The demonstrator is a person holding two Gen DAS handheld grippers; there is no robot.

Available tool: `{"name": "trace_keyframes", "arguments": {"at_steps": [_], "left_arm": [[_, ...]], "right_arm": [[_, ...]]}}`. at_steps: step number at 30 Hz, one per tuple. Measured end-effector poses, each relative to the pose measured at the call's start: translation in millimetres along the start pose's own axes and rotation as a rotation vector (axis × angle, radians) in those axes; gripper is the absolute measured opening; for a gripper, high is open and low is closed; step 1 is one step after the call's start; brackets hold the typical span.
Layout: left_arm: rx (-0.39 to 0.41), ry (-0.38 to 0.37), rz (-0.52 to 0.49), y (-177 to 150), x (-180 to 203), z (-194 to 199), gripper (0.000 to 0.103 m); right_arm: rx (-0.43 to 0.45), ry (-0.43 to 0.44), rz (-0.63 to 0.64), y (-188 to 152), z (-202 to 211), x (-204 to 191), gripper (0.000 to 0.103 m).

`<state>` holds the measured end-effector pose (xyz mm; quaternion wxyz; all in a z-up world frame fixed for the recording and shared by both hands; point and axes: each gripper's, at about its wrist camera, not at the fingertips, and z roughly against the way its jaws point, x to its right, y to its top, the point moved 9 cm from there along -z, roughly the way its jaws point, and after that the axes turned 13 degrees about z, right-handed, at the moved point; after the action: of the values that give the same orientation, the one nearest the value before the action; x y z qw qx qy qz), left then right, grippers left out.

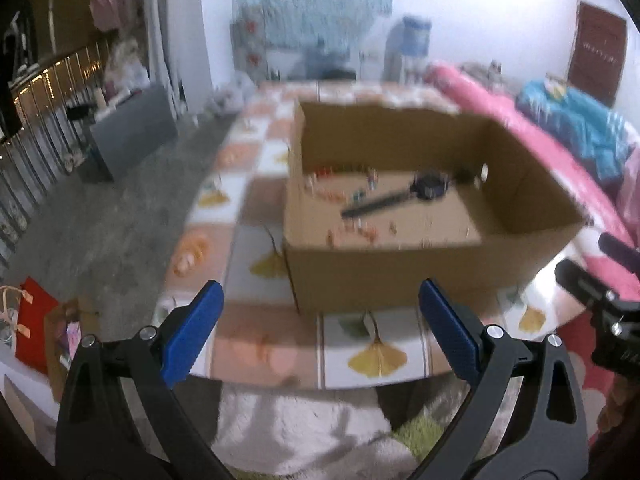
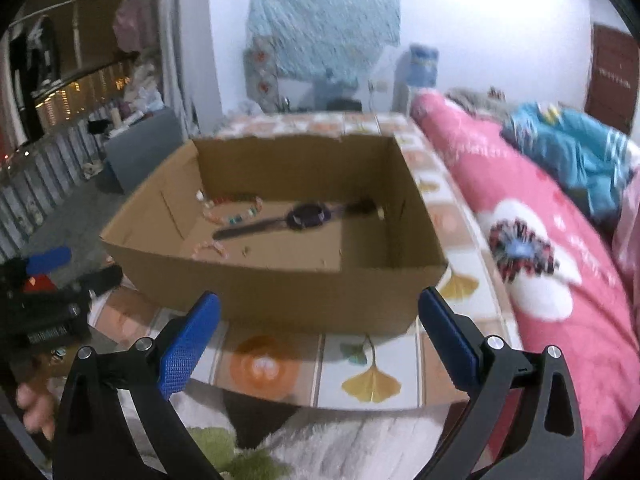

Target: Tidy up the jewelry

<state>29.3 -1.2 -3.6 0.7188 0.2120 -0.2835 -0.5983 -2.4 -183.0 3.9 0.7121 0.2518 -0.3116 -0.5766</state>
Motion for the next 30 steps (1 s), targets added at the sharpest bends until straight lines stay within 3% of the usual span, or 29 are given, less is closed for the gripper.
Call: {"name": "trace_keyframes", "arguments": {"at_steps": [4,8,30], "left_arm": [[-0.084,0.014,0.009,-16,4,-13,0.095],[-0.118,0.017,0.016,-20,9,-19,0.095],[-0.161,0.038,0.019,-22,24,-30,0.095]], "right_arm": [[-0.093,0.013,-0.013,-16,-20,-5,0.096],[-0.117,0.028,-0.022,-21,-28,-11,0.096],[-0.159,0.029,-0.067,-27,-41,-2,0.096]]}}
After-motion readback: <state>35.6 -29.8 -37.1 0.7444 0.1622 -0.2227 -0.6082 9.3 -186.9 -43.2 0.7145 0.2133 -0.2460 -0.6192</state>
